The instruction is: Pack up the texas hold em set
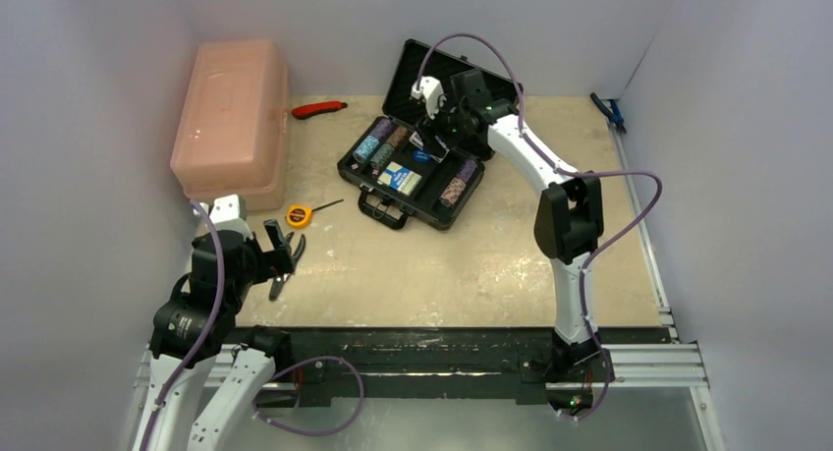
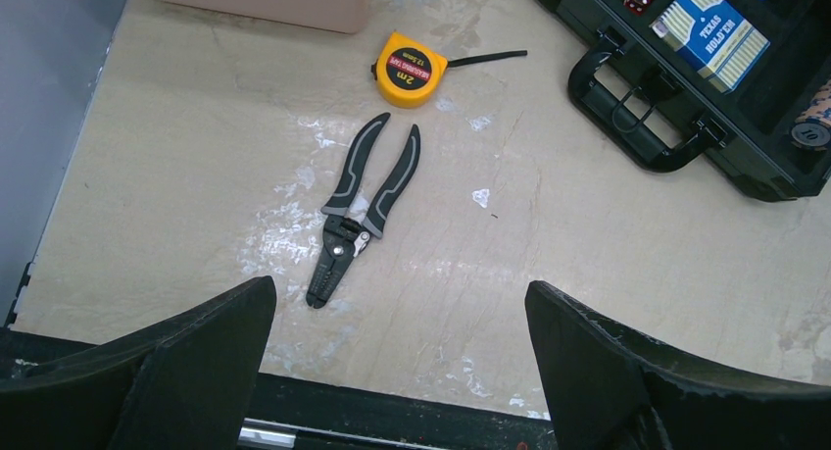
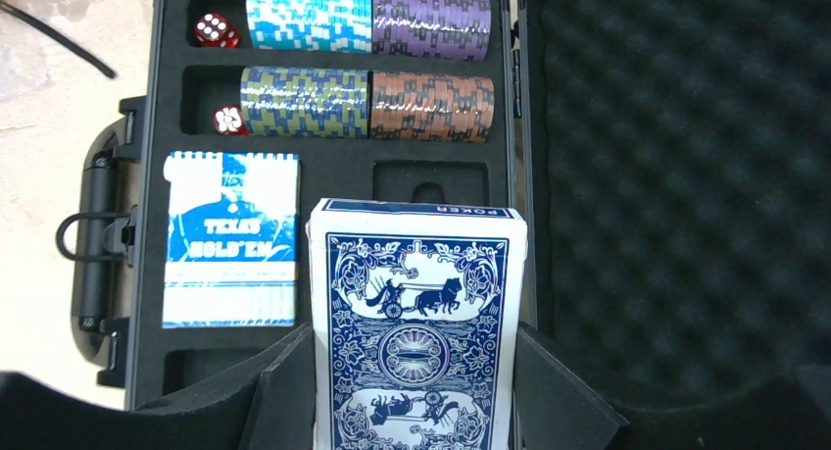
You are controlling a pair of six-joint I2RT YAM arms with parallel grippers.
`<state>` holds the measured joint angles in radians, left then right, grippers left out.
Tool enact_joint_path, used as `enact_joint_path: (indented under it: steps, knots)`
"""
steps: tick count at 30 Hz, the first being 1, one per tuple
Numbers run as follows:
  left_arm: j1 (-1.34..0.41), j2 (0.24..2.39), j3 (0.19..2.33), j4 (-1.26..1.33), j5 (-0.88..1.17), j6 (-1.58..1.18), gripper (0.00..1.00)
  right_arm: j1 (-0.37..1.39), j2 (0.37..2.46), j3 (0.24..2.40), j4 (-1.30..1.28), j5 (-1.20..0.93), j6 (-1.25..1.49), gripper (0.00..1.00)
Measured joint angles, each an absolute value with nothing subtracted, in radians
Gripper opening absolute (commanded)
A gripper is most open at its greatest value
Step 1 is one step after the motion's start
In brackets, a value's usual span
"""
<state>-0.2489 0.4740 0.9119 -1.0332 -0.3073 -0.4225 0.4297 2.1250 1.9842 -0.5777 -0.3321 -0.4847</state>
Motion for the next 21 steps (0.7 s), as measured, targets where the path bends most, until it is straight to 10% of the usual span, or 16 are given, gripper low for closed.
enact_joint_path:
  steps: [21]
  knots:
    - [-0.249, 0.493, 0.912, -1.033, -0.311, -0.422, 1.00, 0.430, 2.373, 2.228, -0.583, -0.358, -0.499, 0.00]
